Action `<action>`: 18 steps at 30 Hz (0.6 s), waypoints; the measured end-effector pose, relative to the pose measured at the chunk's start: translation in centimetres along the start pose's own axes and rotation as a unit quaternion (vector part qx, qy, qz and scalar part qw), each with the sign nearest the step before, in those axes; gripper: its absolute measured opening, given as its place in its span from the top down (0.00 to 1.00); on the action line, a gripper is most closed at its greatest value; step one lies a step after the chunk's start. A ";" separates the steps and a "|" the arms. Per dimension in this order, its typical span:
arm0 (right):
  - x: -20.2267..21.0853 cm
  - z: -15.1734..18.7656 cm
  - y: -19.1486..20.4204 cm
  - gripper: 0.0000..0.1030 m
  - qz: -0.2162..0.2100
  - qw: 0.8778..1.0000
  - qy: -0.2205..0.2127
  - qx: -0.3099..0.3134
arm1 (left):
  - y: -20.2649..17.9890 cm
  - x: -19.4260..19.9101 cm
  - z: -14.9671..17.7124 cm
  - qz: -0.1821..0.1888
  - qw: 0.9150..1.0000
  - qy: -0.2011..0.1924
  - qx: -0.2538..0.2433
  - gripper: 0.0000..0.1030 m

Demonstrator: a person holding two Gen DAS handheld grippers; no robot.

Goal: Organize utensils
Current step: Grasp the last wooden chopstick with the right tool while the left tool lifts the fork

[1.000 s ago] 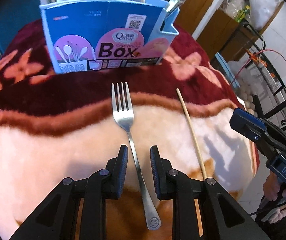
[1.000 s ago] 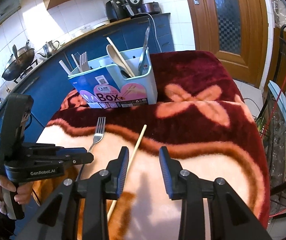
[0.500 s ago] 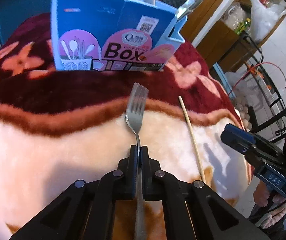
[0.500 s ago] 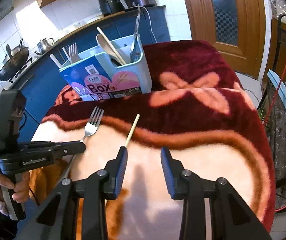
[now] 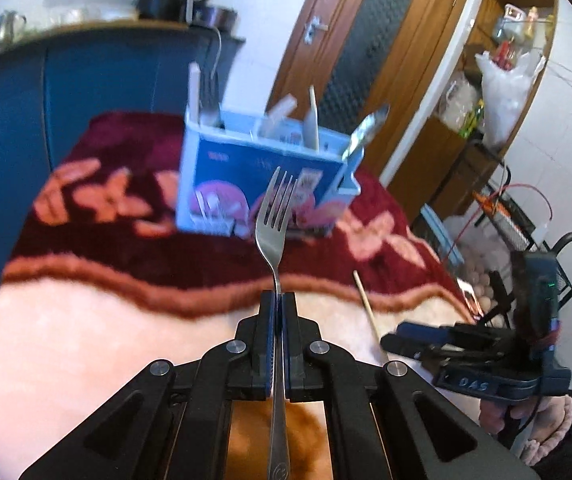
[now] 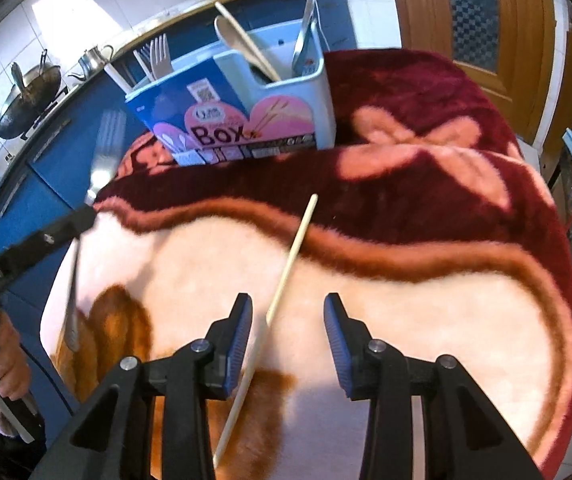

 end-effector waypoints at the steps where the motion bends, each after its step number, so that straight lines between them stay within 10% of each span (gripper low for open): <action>1: -0.1 0.0 0.1 0.61 0.002 1.000 0.003 0.001 | 0.0 0.4 -0.3 -0.002 1.000 -0.010 -0.003 0.97; 13: -1.9 -0.6 0.8 0.61 0.025 0.999 0.039 0.015 | 0.7 3.2 -2.0 -0.003 0.997 -0.076 -0.010 0.97; 18: -2.4 -1.1 0.0 0.87 0.048 0.998 0.045 0.015 | 0.9 3.9 -2.9 -0.002 0.995 -0.102 -0.009 0.97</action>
Point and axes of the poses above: each gripper's, at about its wrist camera, not at the fingertips, and x roughly against the way its jaws point, y to its left, z to its underside, the point moved 9 cm from there along -x, roughly the way its jaws point, and after that the axes turned 9 degrees about -y, right-handed, at the moved point
